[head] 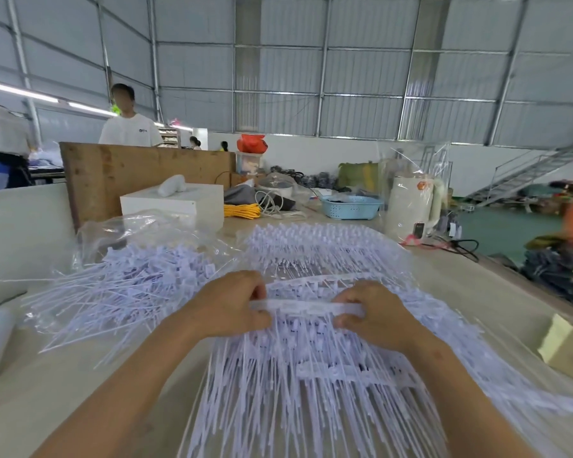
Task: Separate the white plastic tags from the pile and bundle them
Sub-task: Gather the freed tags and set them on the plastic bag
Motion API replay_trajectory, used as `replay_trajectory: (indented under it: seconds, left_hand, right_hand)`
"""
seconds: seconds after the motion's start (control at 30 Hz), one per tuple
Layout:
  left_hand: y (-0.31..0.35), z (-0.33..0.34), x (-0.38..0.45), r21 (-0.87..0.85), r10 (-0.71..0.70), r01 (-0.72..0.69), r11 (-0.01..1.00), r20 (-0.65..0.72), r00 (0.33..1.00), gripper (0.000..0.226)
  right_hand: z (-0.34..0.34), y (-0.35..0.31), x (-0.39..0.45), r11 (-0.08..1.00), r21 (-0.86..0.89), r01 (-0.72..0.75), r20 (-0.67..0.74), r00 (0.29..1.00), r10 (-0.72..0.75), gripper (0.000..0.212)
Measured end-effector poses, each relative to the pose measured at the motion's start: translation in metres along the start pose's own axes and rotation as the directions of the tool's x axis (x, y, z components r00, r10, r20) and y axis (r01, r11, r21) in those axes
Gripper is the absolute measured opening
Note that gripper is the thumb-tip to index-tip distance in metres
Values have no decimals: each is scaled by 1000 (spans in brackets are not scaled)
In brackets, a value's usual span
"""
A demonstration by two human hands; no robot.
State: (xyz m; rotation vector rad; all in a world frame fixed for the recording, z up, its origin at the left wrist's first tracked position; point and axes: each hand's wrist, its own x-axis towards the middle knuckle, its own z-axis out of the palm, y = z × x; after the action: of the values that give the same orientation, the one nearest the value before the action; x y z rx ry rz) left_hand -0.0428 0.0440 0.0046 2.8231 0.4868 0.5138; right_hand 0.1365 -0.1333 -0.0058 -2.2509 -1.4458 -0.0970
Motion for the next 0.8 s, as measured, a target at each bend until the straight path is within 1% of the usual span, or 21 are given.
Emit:
replay_trajectory:
  seconds: [0.03, 0.07, 0.1, 0.13, 0.17, 0.2, 0.23, 0.27, 0.3, 0.37, 0.4, 0.43, 0.47, 0.53, 0.57, 0.6, 0.63, 0.67, 0.73, 0.77, 0.8]
  left_hand:
    - [-1, -1, 1, -122, 2, -12, 993, -84, 996, 31]
    - [0, -1, 2, -256, -13, -32, 966, -172, 985, 31]
    - [0, -1, 4, -375, -39, -57, 925, -245, 969, 32]
    - [1, -1, 5, -457, -66, -77, 886, -290, 955, 33]
    - [1, -2, 5, -491, -82, -84, 867, -307, 948, 34]
    - [1, -3, 4, -484, -84, -74, 872, -296, 951, 33]
    - [0, -3, 4, -441, -77, -46, 896, -256, 964, 33]
    - [-2, -5, 2, -365, -71, -4, 931, -191, 979, 33]
    - [-3, -5, 0, -265, -75, 45, 963, -106, 992, 35]
    - [-5, -6, -3, -113, -124, 133, 985, 79, 989, 46]
    - [-6, -5, -3, -111, -147, 163, 980, 144, 979, 54]
    - [-5, -5, -3, -152, -150, 176, 973, 170, 974, 58]
    - [-4, -5, -4, -216, -140, 174, 961, 163, 977, 59]
    - [-1, -6, -4, -348, -122, 145, 926, 87, 989, 54]
    - [1, -7, -3, -424, -126, 123, 897, 23, 992, 47]
    - [3, -7, -1, -523, -144, 96, 847, -52, 988, 36]
    - [5, -7, 1, -642, -188, 68, 764, -120, 975, 26]
    - [8, -5, 3, -755, -252, 44, 654, -162, 954, 20]
    - [16, 2, 8, -904, -384, 11, 428, -170, 908, 26]
    - [19, 6, 11, -939, -434, 8, 343, -151, 888, 29]
    - [22, 11, 12, -956, -469, 17, 293, -128, 874, 32]
  right_hand:
    - [-4, -2, 0, 999, -20, 26, -81, 996, -27, 12]
    - [-9, -5, -1, 999, -15, 49, -195, 979, -51, 16]
    - [-15, -7, -2, 997, 12, 79, -329, 942, -71, 20]
    - [-23, -10, -4, 991, 26, 128, -461, 882, -101, 22]
    - [-29, -12, -6, 985, 2, 173, -556, 819, -143, 25]
    - [-33, -15, -9, 979, -50, 198, -599, 778, -188, 28]
    - [-35, -16, -10, 972, -113, 206, -606, 761, -231, 29]
    - [-35, -17, -10, 968, -165, 190, -588, 769, -251, 29]
    - [-34, -17, -10, 968, -203, 150, -546, 803, -239, 29]
    - [-29, -13, -9, 966, -258, 34, -414, 899, -142, 31]
    - [-27, -8, -9, 963, -268, -20, -346, 935, -77, 32]
    - [-25, -3, -9, 966, -248, -68, -277, 961, -3, 32]
    - [-24, 0, -10, 970, -215, -116, -211, 975, 70, 31]
    - [-25, 7, -10, 960, -214, -182, -139, 978, 154, 28]
    - [-27, 10, -10, 953, -226, -201, -152, 974, 169, 27]
    - [-31, 12, -10, 950, -227, -214, -193, 966, 171, 27]
    - [-35, 14, -10, 948, -223, -225, -246, 954, 169, 26]
    - [-40, 16, -11, 946, -224, -236, -301, 939, 163, 25]
    - [-47, 21, -13, 931, -250, -265, -371, 915, 160, 25]
    - [-48, 23, -14, 919, -276, -283, -374, 912, 169, 26]
    - [-48, 23, -14, 903, -305, -304, -352, 917, 189, 26]
